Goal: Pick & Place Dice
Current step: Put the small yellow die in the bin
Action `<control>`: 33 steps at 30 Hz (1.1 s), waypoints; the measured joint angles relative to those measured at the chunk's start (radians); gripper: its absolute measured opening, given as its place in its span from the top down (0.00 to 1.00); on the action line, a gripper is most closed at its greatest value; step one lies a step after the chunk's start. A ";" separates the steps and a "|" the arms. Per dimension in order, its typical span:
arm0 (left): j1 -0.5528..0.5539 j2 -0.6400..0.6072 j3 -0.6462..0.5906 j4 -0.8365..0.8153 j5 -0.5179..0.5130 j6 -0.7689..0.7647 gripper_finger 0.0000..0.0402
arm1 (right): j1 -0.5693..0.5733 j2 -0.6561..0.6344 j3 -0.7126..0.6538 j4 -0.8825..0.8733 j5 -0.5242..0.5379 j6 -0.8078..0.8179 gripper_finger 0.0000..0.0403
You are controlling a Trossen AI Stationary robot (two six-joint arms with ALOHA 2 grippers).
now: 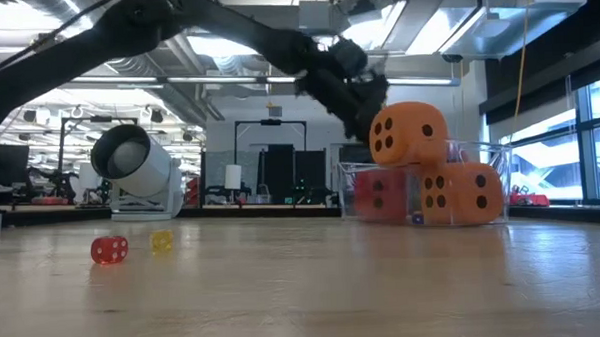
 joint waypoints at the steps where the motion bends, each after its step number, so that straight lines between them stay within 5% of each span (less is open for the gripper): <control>1: 0.000 -0.014 0.001 0.002 -0.004 0.000 0.56 | 0.000 -0.001 0.000 0.000 0.000 -0.008 0.60; 12: 0.013 -0.222 0.002 -0.102 -0.023 -0.016 0.56 | 0.000 -0.013 0.000 0.000 0.000 -0.042 0.60; 25: 0.013 -0.482 0.002 -0.588 -0.006 -0.079 0.56 | 0.000 -0.028 0.000 0.000 -0.001 -0.183 0.60; 33: 0.044 -0.520 0.003 -0.789 0.069 -0.063 0.56 | 0.000 -0.031 0.000 -0.020 0.009 -0.203 0.60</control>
